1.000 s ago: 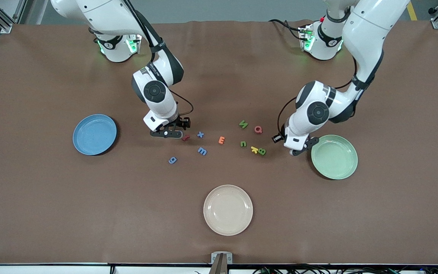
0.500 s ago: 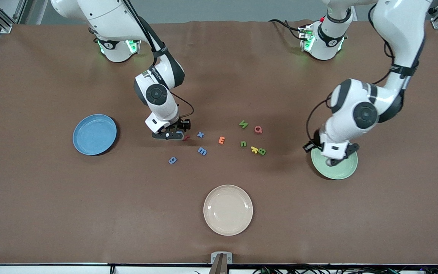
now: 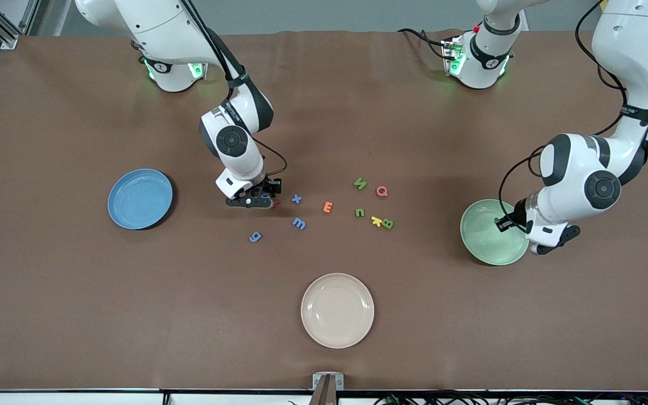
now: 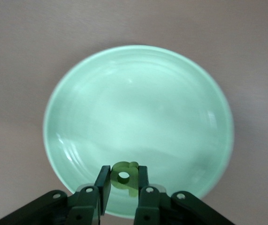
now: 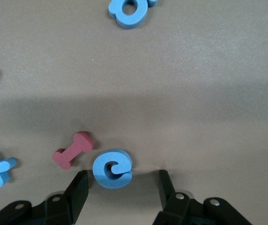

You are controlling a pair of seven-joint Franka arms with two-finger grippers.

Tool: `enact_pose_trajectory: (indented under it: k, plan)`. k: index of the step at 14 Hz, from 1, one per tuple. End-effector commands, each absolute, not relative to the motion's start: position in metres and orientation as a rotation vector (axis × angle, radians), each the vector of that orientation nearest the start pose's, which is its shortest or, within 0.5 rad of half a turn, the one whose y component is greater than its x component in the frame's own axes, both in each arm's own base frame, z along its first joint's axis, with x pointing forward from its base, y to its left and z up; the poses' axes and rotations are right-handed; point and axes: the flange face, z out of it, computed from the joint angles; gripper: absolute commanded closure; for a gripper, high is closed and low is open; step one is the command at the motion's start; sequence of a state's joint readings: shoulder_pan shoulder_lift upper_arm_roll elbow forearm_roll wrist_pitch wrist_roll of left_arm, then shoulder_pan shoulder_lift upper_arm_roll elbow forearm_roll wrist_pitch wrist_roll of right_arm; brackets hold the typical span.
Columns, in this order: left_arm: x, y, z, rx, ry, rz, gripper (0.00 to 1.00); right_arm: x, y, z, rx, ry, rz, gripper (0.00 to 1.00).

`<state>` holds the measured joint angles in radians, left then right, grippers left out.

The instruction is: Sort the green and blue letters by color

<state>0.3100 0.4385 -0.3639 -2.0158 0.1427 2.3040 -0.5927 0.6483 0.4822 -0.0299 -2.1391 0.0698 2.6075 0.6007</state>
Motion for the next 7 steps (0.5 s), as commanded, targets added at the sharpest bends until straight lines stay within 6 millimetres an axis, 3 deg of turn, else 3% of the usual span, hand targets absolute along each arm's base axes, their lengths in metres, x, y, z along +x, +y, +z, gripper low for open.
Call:
enact_pose_trajectory:
  k: [1,7]
  plan:
    - [0.589,-0.008,0.223,-3.046,-0.705,0.217,0.97,0.468,0.329,0.178,-3.118,0.045,-0.008,0.34]
    - [0.587,-0.011,0.207,-3.053,-0.704,0.245,0.82,0.472,0.331,0.179,-3.105,0.036,-0.041,0.39]
